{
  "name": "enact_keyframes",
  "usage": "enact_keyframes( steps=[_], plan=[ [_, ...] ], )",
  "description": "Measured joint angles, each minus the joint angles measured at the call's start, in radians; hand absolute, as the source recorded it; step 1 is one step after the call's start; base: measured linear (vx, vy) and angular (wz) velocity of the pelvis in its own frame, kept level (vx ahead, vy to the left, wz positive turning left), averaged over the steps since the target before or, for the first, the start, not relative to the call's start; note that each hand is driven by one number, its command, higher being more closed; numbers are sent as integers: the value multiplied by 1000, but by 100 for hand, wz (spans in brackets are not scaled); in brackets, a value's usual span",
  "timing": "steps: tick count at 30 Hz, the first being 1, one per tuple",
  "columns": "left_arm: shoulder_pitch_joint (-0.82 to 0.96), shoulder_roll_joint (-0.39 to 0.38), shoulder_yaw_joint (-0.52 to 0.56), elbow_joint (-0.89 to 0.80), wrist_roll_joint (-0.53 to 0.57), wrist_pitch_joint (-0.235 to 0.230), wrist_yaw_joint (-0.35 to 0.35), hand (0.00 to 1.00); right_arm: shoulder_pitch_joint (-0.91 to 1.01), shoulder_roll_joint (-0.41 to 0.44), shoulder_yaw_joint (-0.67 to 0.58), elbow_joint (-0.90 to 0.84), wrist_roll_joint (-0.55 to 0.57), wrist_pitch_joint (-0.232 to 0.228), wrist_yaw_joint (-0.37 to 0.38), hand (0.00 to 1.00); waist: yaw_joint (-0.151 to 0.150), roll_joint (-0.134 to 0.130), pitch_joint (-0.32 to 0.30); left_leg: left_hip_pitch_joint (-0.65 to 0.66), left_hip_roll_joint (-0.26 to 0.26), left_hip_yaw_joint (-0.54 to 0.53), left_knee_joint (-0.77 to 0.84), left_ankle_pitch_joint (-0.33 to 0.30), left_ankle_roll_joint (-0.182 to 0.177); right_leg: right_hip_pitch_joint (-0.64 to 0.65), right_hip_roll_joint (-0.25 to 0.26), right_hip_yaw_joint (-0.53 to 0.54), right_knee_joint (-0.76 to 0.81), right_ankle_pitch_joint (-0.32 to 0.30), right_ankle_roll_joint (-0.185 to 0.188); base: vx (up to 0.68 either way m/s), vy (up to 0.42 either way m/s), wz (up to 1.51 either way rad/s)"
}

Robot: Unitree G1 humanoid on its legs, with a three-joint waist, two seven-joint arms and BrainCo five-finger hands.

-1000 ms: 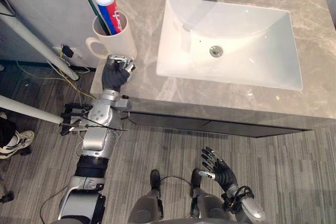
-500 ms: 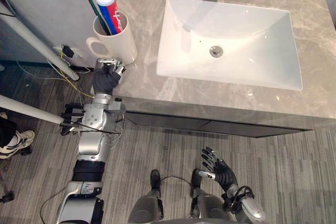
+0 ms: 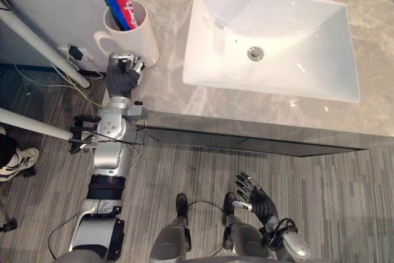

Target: Organize washtable

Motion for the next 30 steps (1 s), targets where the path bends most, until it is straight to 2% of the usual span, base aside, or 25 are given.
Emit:
enact_keyframes(
  steps=[15, 18, 21, 30],
  plan=[
    [-126, 50, -44, 72, -2, 1, 23, 100, -1, -22, 13, -35, 1, -3, -4, 0, 6, -12, 52, -30, 3, 1, 47, -11, -1, -27, -2, 6, 33, 2, -3, -21, 5, 0],
    [-191, 74, -83, 112, -3, 2, 34, 100, -3, -35, 27, -35, 1, -4, -17, 0, 25, -17, 69, -47, 6, -1, 58, -10, -2, -38, 0, 4, 34, 11, -13, -65, 6, 2],
    [-224, 97, -88, 127, -3, 1, 35, 100, -6, -42, 40, -35, 5, -6, -19, 0, 25, -22, 74, -70, 7, -7, 59, -3, -4, -58, 0, 0, 35, 19, -14, -68, 5, 4],
    [-231, 104, -89, 124, -3, 1, 29, 100, -15, -43, 41, -35, 11, -7, -19, 0, 25, -31, 78, -74, 5, -9, 57, 3, 0, -62, -1, 0, 35, 23, -15, -9, 2, 0]
  ],
)
